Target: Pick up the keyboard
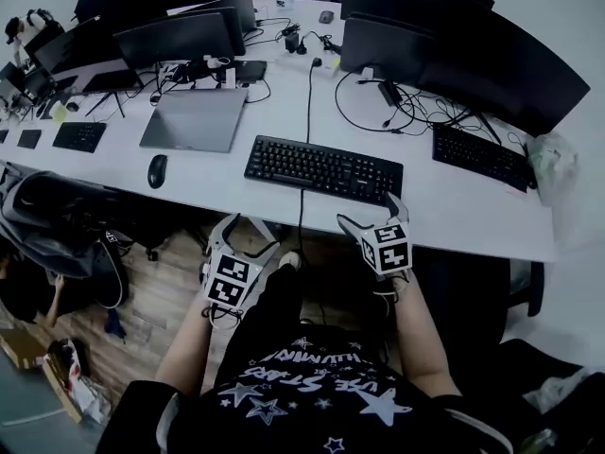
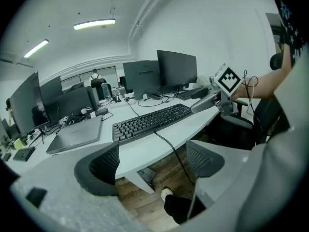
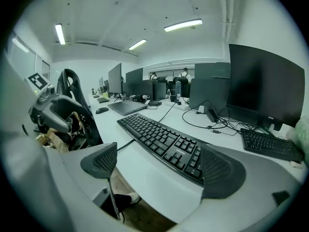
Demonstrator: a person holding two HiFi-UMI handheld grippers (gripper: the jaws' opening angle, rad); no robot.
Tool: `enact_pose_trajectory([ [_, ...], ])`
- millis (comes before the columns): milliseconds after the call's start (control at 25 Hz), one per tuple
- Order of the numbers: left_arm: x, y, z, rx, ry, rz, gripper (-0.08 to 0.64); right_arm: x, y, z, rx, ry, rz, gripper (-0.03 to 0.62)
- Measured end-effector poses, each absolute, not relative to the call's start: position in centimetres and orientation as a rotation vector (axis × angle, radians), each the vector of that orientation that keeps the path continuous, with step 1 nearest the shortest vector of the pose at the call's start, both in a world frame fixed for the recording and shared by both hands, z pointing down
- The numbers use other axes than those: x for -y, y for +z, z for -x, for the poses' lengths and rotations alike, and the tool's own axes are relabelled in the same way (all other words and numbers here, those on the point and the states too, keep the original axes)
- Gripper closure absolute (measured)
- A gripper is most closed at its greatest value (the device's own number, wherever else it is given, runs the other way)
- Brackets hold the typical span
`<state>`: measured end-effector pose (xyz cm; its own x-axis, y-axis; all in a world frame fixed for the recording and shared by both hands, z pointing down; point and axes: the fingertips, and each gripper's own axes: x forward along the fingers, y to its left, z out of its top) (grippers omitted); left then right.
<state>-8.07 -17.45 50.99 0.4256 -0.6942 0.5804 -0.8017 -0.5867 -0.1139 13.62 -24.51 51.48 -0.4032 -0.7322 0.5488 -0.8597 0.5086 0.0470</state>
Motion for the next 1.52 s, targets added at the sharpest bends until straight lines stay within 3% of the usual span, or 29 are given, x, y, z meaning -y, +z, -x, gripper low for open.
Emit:
enact_pose_trajectory([
  [560,31.6,52.8,7.2,1.055,0.981,-2.612,0.137,32.6,56.0,-13.0,1.99,0.221,-0.679,0.053],
  [1520,41.0,55.6,6.2,0.84,1.039,-2.632,0.137,36.5,63.1,-12.2,1.555,0.329,-0.035,0.025],
])
